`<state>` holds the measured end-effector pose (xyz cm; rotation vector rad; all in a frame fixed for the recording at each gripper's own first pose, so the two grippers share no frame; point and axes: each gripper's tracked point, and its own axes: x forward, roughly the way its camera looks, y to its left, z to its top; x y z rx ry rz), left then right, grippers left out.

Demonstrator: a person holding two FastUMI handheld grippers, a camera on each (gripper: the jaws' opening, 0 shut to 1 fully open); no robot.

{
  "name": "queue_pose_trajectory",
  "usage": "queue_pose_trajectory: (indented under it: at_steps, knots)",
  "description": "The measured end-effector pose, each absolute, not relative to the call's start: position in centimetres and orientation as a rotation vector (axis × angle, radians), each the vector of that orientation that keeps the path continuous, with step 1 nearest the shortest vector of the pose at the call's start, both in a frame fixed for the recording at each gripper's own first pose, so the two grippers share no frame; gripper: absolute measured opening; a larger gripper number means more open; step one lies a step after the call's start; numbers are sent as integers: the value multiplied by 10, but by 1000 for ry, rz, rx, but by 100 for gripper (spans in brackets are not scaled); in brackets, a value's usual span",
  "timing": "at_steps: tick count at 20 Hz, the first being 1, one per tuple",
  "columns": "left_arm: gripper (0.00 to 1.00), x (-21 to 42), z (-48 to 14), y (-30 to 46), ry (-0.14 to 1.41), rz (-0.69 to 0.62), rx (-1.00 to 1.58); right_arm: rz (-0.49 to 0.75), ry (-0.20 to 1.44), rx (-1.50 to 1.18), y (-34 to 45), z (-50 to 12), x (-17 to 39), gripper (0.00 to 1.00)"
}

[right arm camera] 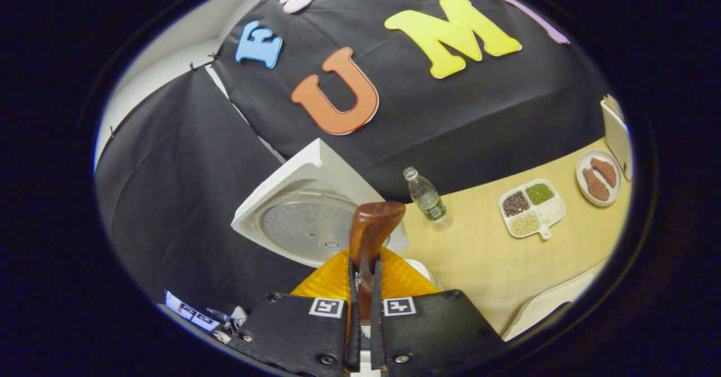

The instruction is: Close the left gripper, press the button to open the rice cooker; take a wooden spoon from the chopstick holder with the right hand, scoop a spoonful of rice and pour it into the rice cooker, then put the wooden spoon back into the chopstick holder.

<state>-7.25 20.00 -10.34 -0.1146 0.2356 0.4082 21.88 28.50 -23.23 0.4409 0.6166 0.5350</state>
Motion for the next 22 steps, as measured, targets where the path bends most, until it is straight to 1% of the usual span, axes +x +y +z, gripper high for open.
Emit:
queue_pose_trajectory:
  at_steps: [10, 22]
  knots:
    - [94, -75, -103, 193, 226, 409, -106, 594, 528, 193, 302, -213, 219, 12]
    - [94, -86, -101, 198, 203, 422, -111, 727, 374, -153, 344, -189, 196, 12]
